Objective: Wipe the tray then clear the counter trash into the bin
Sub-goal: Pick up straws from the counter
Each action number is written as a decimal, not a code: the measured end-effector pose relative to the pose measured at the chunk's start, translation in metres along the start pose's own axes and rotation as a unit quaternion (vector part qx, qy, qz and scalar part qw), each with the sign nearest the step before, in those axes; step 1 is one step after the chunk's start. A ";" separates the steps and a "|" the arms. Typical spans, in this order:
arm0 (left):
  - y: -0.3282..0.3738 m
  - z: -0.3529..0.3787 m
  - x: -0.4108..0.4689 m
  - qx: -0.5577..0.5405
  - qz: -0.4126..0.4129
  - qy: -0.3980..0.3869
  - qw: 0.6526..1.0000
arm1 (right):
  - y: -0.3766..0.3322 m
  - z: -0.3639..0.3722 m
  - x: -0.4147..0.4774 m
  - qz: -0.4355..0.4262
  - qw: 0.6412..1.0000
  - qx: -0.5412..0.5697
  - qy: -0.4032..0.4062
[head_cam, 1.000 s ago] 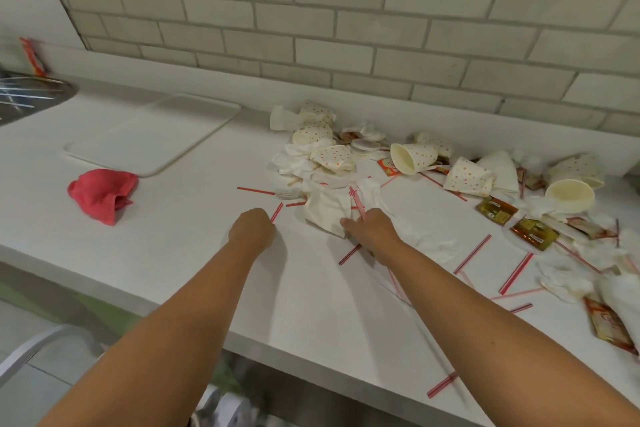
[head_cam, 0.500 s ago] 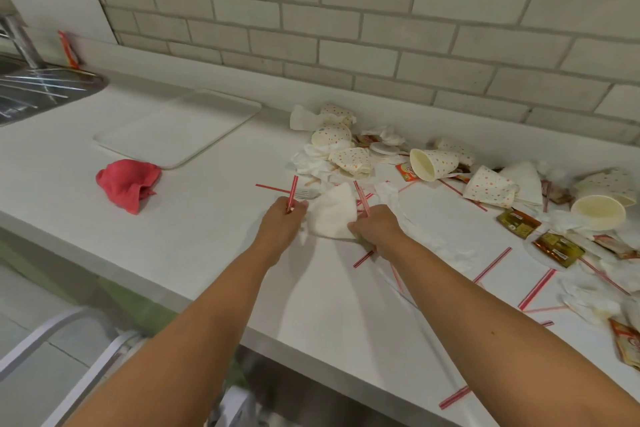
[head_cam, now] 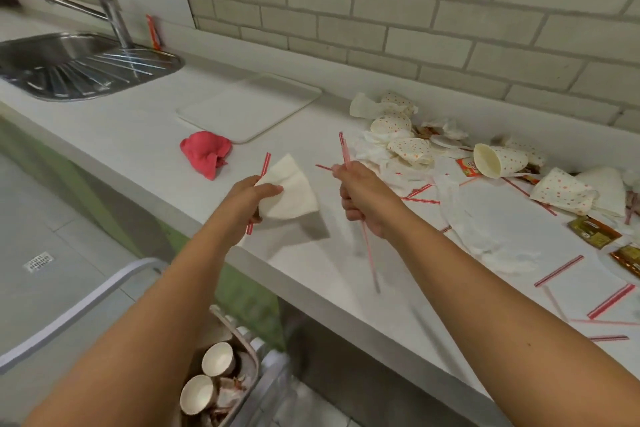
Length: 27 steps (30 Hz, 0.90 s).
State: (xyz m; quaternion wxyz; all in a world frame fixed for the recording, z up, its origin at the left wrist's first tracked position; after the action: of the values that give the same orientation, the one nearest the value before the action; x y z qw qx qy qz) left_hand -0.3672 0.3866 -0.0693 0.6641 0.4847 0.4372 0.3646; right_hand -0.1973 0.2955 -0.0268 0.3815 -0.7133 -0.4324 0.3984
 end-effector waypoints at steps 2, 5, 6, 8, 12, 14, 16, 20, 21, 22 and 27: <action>0.000 -0.033 -0.011 -0.023 -0.016 0.019 0.999 | -0.013 0.025 -0.005 -0.011 0.997 0.060 -0.048; -0.006 -0.084 -0.032 -0.072 -0.028 0.043 0.996 | -0.023 0.067 -0.014 -0.042 0.989 0.082 -0.117; -0.011 -0.099 -0.039 -0.083 -0.035 0.059 0.994 | -0.023 0.078 -0.016 -0.050 0.987 0.080 -0.132; -0.026 -0.131 -0.056 -0.107 -0.060 0.104 0.987 | -0.022 0.104 -0.020 -0.059 0.983 0.072 -0.157; -0.073 -0.170 -0.085 -0.153 -0.116 0.165 0.968 | -0.009 0.154 -0.024 -0.072 0.975 0.044 -0.206; -0.100 -0.175 -0.096 -0.175 -0.142 0.186 0.956 | 0.002 0.177 -0.025 -0.073 0.973 0.021 -0.217; -0.126 -0.174 -0.106 -0.201 -0.176 0.192 0.944 | 0.015 0.198 -0.026 -0.068 0.975 0.004 -0.211; -0.175 -0.177 -0.115 -0.199 -0.206 0.229 0.930 | 0.042 0.231 -0.029 -0.068 0.976 -0.054 -0.199; -0.184 -0.178 -0.116 -0.187 -0.203 0.236 0.932 | 0.047 0.237 -0.030 -0.063 0.976 -0.054 -0.202; -0.192 -0.177 -0.117 -0.173 -0.202 0.235 0.935 | 0.052 0.242 -0.032 -0.056 0.976 -0.050 -0.202; -0.207 -0.176 -0.123 -0.108 -0.219 0.217 0.945 | 0.073 0.260 -0.035 -0.025 0.972 -0.089 -0.217</action>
State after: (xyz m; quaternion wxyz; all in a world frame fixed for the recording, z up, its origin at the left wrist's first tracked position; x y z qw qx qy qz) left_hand -0.5620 0.2777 -0.2667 0.6649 0.2111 0.6243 0.3516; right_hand -0.4190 0.2911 -0.1854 0.2233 -0.6299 -0.5562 0.4940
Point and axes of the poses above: each hand's wrist, its own x-axis towards the middle knuckle, its own z-axis out of the palm, y = z × x, the point moved 1 cm from there along x, towards the middle knuckle, and after that the axes turned 15 degrees about -x, right-handed, at the moved point
